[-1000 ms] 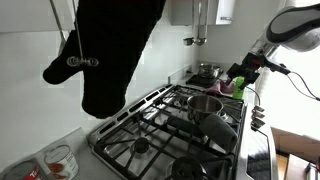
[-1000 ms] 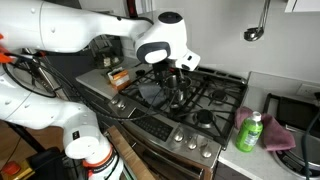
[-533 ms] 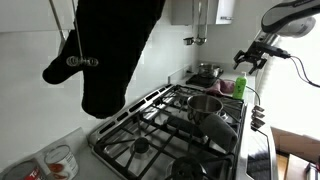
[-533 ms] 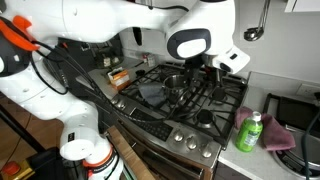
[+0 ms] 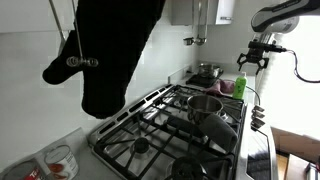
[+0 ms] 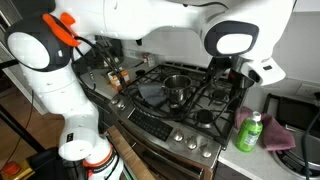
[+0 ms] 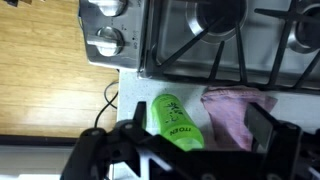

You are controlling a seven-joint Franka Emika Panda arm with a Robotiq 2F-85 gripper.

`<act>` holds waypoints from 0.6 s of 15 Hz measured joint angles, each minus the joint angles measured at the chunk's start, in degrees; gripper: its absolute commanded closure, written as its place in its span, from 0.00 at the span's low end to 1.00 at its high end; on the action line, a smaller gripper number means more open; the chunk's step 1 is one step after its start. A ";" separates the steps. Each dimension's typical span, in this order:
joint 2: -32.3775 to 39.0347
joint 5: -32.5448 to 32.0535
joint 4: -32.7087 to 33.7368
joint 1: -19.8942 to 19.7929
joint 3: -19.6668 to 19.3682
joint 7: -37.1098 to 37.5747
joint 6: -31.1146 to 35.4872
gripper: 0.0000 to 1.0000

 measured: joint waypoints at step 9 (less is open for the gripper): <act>11.47 1.26 13.48 -2.72 -2.89 1.16 -6.84 0.00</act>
